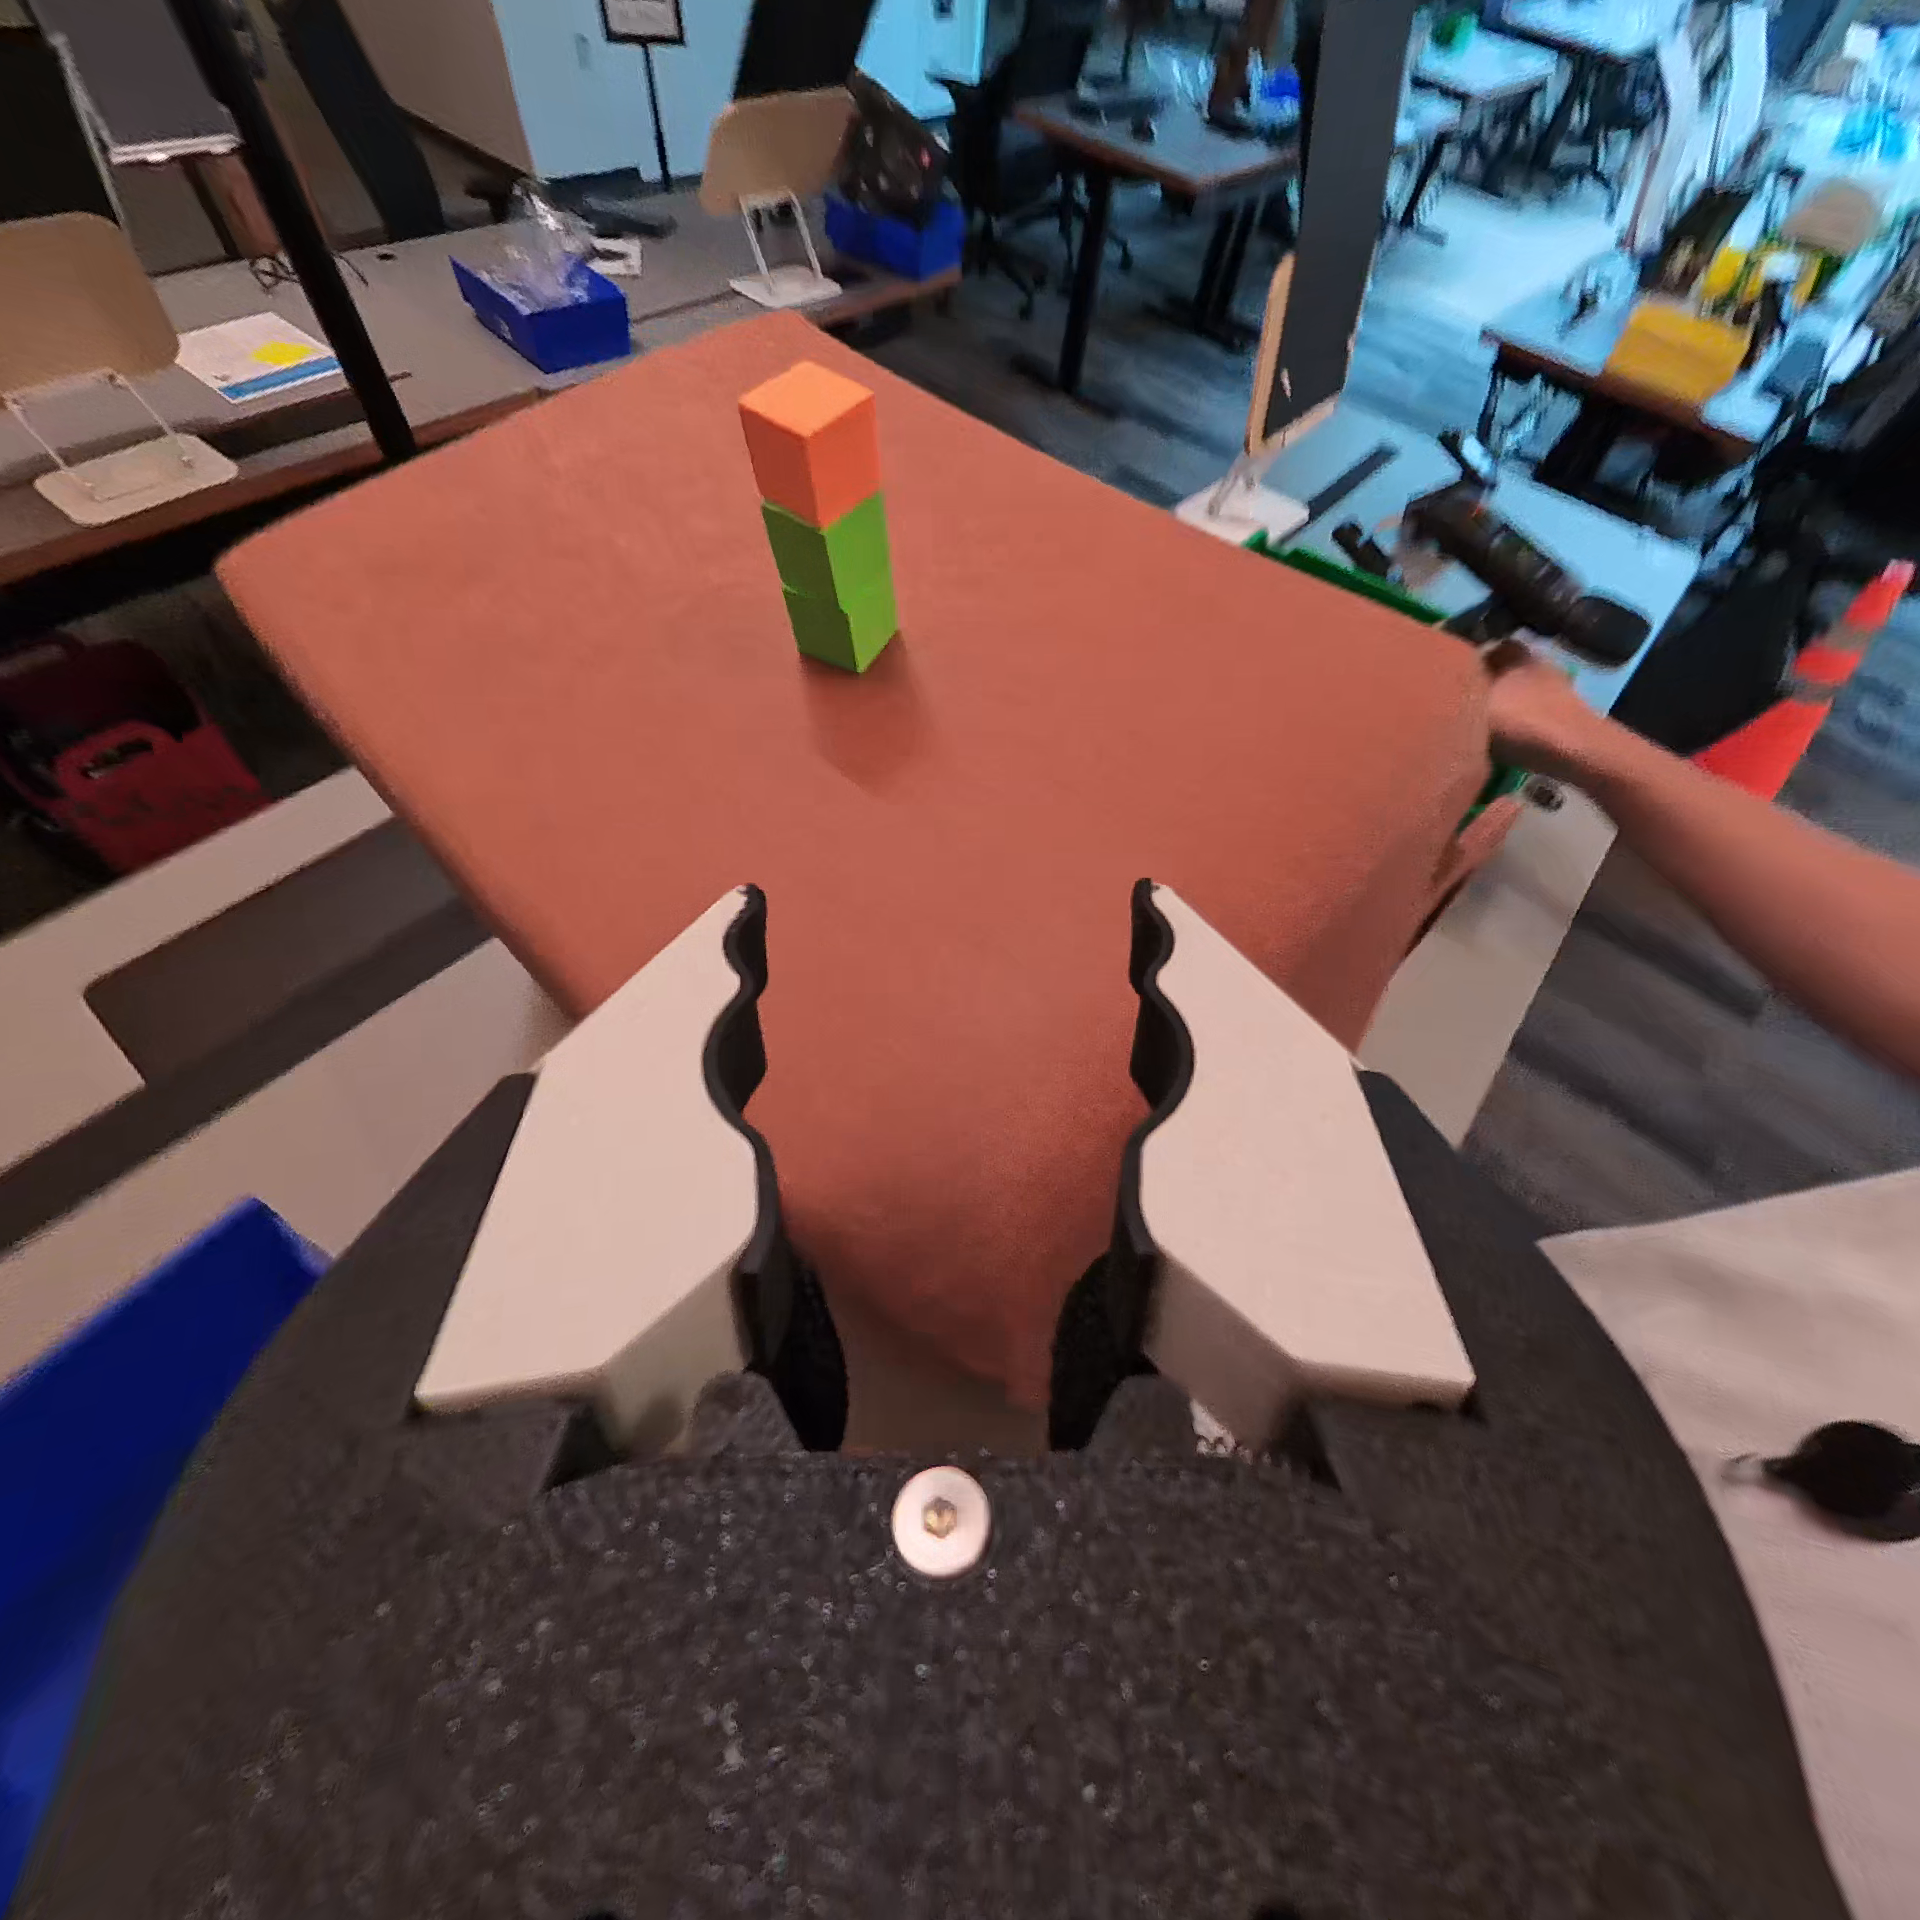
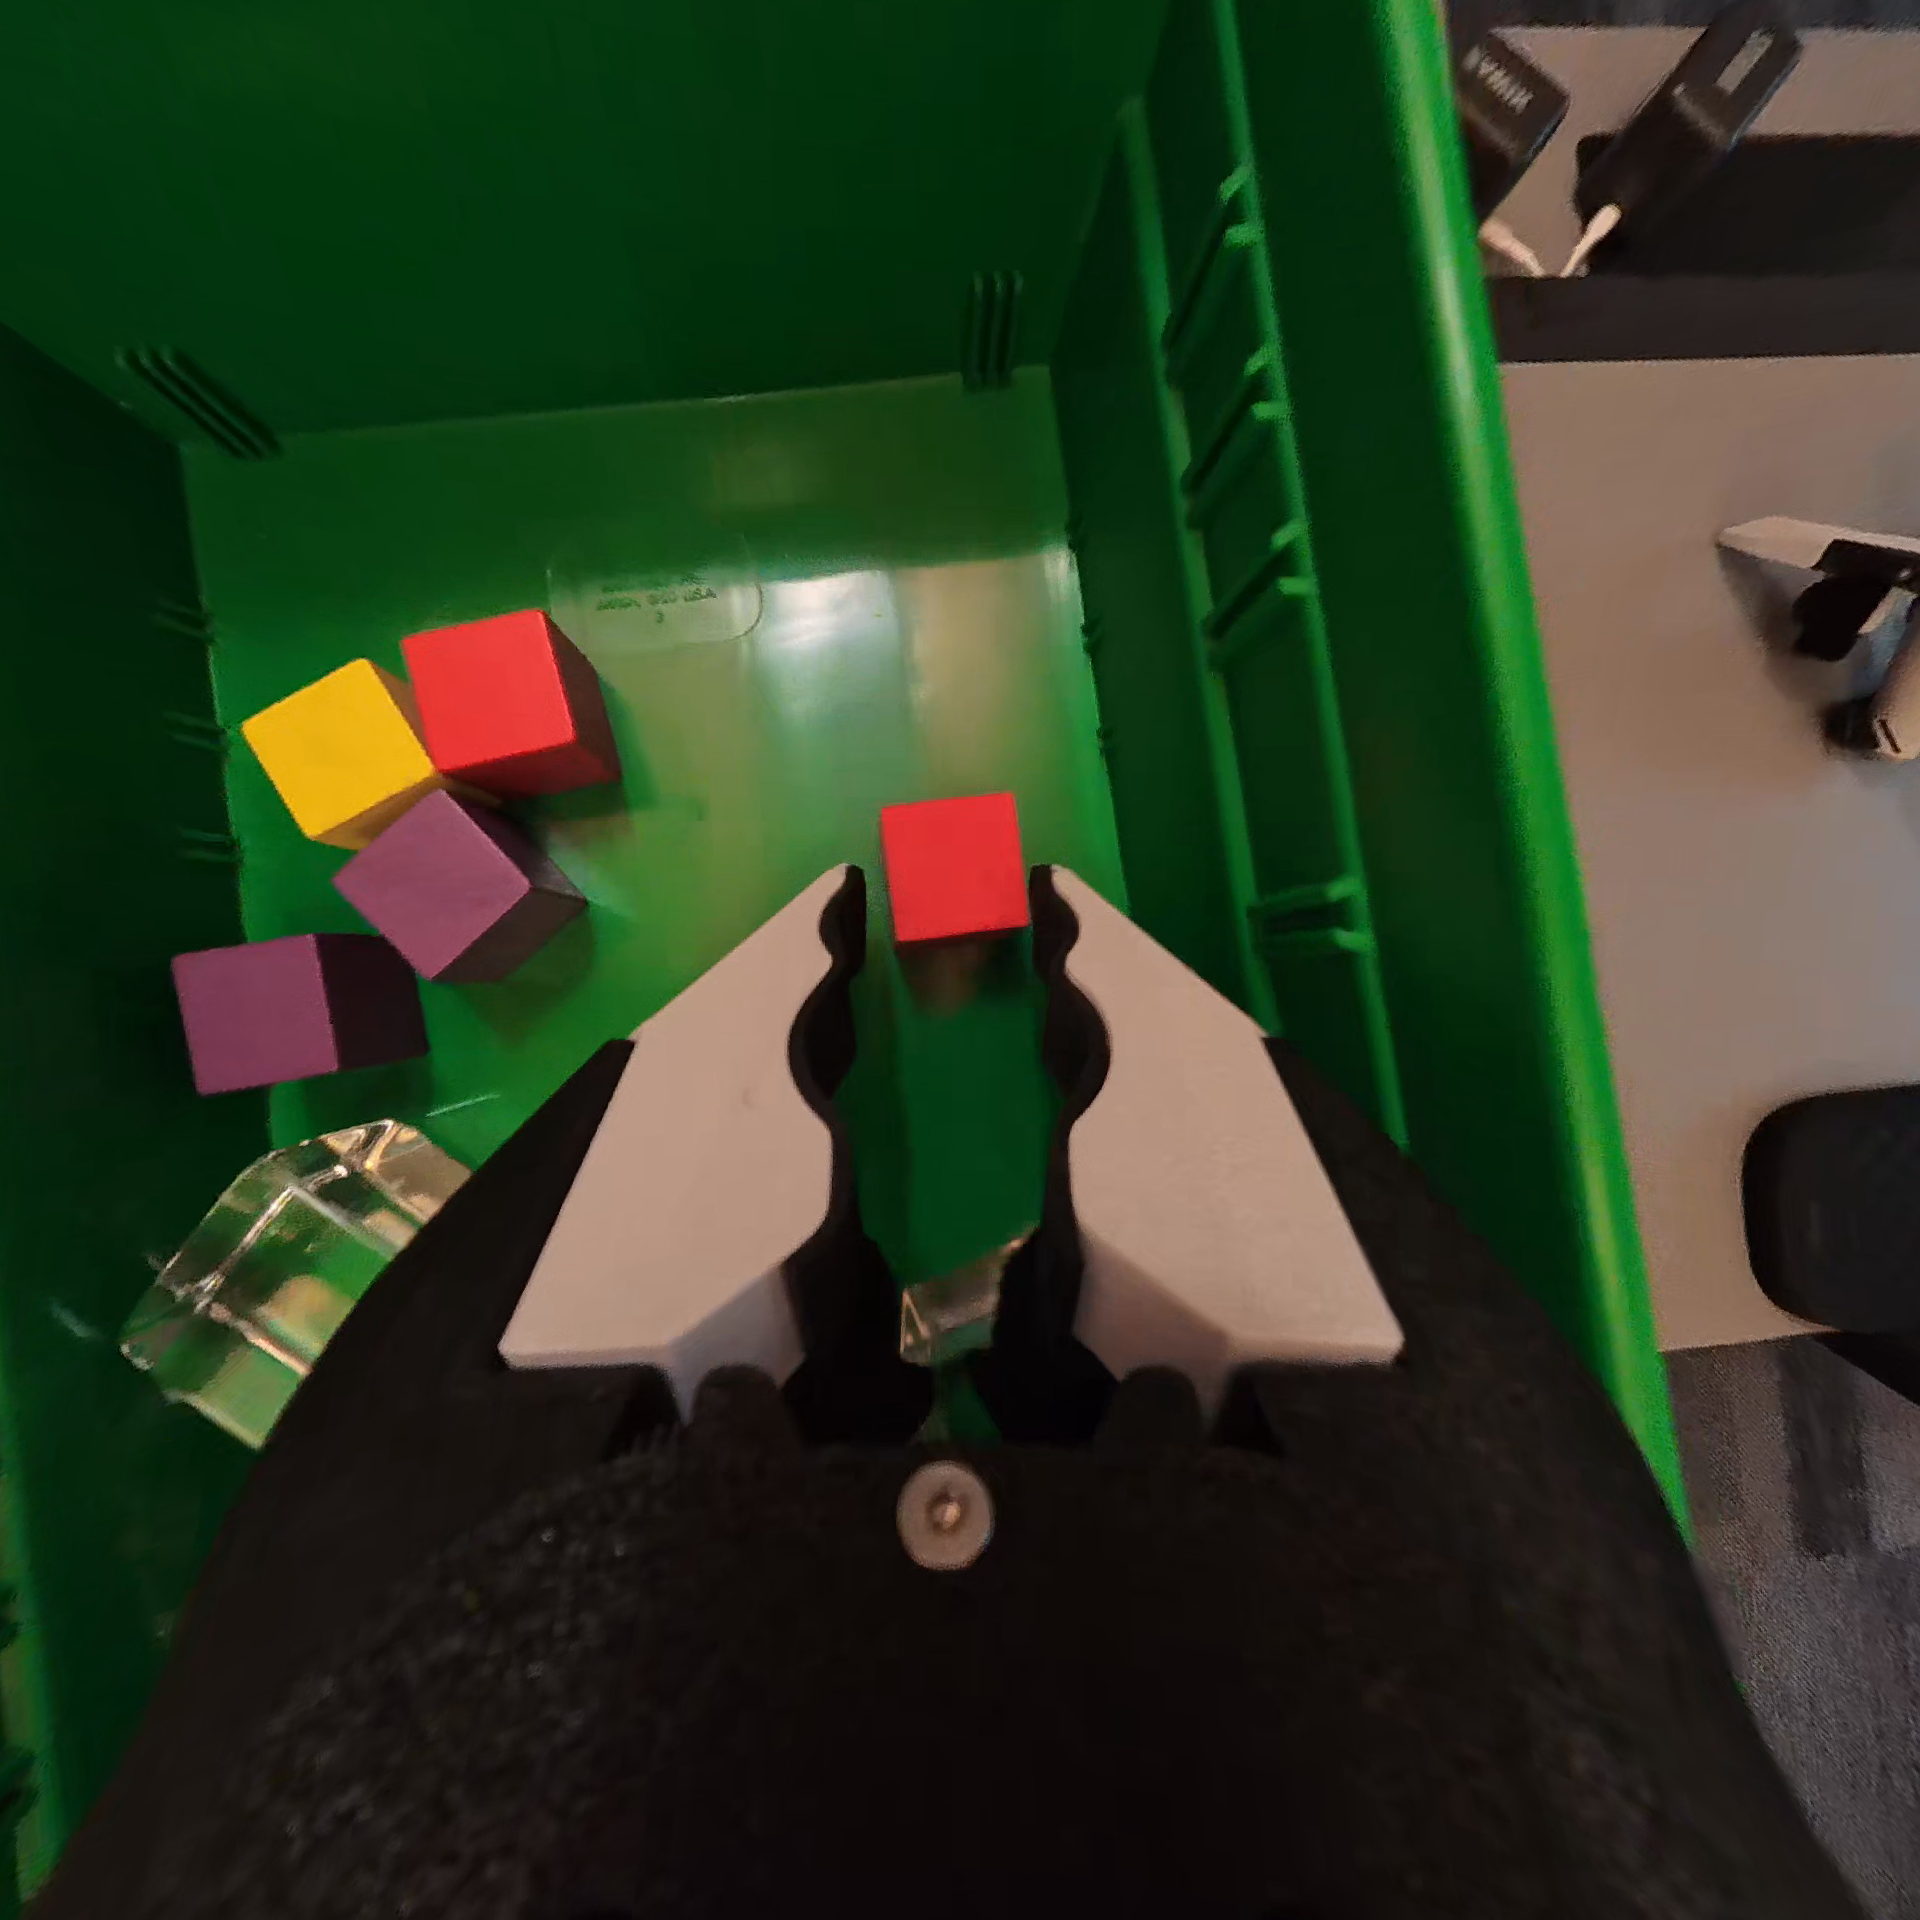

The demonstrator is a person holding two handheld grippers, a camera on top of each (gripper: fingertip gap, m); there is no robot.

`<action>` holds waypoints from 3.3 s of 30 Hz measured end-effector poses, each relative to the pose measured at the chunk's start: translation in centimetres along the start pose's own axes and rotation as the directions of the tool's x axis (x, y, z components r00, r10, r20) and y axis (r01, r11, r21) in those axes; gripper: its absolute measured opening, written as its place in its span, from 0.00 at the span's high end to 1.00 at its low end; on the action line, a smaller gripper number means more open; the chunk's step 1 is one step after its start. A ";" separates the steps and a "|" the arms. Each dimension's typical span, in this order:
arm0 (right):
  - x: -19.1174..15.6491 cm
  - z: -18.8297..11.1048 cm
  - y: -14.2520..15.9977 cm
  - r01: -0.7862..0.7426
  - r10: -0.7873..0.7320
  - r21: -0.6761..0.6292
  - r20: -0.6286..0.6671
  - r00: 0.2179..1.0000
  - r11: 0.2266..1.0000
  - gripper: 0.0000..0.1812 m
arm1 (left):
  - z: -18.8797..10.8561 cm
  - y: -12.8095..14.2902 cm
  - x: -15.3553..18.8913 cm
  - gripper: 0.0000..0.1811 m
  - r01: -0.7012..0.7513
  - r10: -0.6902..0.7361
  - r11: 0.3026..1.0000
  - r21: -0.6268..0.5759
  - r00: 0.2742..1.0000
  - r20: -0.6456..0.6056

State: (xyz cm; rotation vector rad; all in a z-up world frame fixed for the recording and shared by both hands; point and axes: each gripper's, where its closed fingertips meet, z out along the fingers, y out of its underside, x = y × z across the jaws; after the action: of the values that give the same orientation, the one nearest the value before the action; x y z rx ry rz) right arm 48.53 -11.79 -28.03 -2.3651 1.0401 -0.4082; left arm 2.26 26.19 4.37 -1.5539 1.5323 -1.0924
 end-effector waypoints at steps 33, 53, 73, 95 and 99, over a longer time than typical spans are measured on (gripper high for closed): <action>-41.4 -43.6 -16.1 0.326 -0.603 0.944 -0.287 0.745 -0.047 0.74 | 3.6 -14.0 9.3 0.83 0.579 -0.369 0.813 -0.057 0.438 -0.820; -8.0 -14.0 -14.3 0.571 -0.577 0.085 0.092 0.812 0.817 0.85 | -6.1 3.6 7.2 0.72 0.251 -0.148 0.927 0.279 0.928 -0.343; -0.5 1.8 -2.2 0.533 -0.482 -0.526 0.246 0.841 0.663 0.70 | -2.4 3.8 7.5 0.72 -0.097 0.093 0.995 -0.010 0.974 -0.209; -30.9 -32.7 -4.7 -0.001 -0.555 0.874 0.310 0.772 0.486 0.68 | 12.3 -5.3 -2.9 0.83 -0.278 0.183 0.921 -0.272 0.927 -0.326; -32.8 -38.8 -10.0 0.141 -0.568 0.967 0.005 0.823 0.214 0.73 | 7.8 -11.1 2.3 0.84 0.134 -0.131 0.990 -0.032 0.838 -0.530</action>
State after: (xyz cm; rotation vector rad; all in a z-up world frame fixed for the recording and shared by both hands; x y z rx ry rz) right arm 14.84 5.37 7.43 -1.3765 -0.1074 -0.5228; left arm 13.88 24.04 11.48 -1.4365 1.7846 -1.7161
